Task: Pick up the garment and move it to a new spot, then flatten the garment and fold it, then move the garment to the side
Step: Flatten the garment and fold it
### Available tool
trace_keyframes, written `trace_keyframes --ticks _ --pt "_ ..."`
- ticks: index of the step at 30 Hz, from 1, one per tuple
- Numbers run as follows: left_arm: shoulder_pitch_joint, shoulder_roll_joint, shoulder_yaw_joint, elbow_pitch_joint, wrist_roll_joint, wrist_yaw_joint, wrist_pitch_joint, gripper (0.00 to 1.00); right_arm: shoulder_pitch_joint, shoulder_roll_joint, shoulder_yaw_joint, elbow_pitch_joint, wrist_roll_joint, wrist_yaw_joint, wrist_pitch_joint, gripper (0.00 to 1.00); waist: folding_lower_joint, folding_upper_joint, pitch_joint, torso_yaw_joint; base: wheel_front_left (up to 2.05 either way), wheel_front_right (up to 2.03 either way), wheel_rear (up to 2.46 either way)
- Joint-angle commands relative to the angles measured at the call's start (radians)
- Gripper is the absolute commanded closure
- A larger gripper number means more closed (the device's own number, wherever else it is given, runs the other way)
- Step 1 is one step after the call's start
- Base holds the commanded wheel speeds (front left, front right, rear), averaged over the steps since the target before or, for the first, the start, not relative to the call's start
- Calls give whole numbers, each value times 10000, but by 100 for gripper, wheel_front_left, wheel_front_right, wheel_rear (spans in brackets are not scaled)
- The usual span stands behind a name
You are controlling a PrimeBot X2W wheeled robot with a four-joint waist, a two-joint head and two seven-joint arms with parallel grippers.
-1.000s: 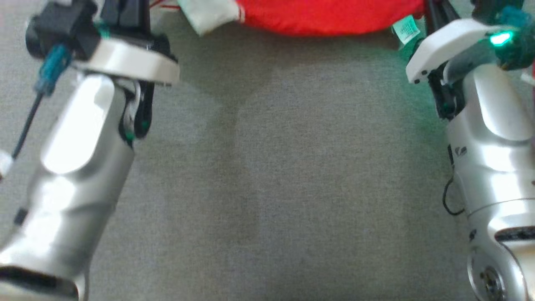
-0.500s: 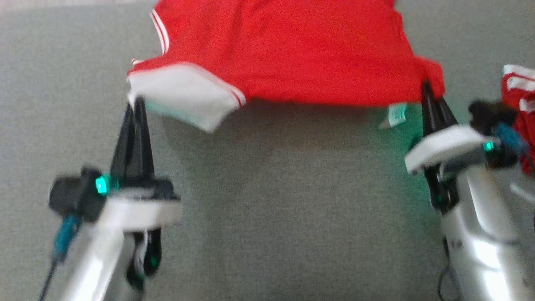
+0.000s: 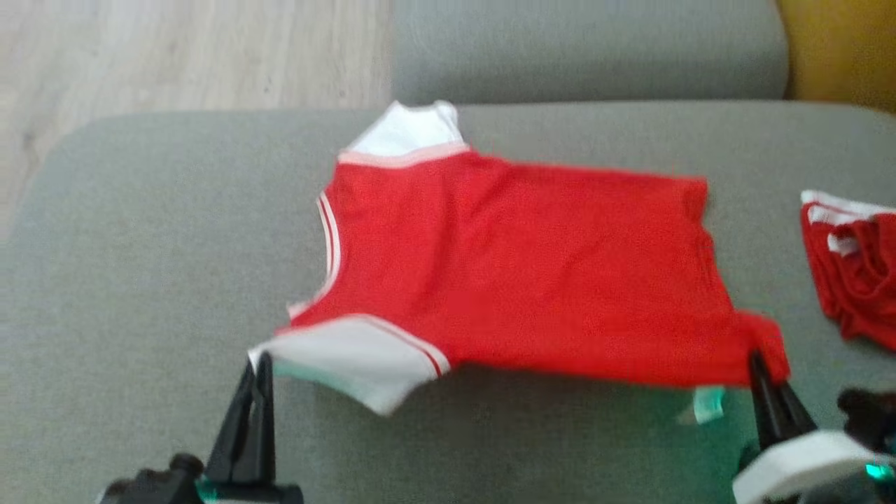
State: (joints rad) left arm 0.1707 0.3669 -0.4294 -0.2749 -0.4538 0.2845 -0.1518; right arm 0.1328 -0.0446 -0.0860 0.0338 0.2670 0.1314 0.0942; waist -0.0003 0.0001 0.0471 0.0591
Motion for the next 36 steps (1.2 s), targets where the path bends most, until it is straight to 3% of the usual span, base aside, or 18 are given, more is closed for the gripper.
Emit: trace_keyframes --ticks 1,6,17,36 --pt "-155 210 272 -544 56 113 150 100 68 -57 110 -688 6 -7 165 100 3 -1 -477 178 0 0 0" --pt "358 208 -180 -663 -121 84 667 100 942 -57 157 -1394 -170 -7 1033 100 3 -1 -617 133 0 0 0" --pt "-73 -307 -618 391 -401 -255 609 100 675 -57 334 -703 -61 -7 1415 100 3 -1 -306 91 0 0 0" --pt "-5709 -1786 -552 4711 166 -1297 -492 100 -2367 -57 230 1067 196 -7 1565 100 3 -1 1698 -251 0 0 0"
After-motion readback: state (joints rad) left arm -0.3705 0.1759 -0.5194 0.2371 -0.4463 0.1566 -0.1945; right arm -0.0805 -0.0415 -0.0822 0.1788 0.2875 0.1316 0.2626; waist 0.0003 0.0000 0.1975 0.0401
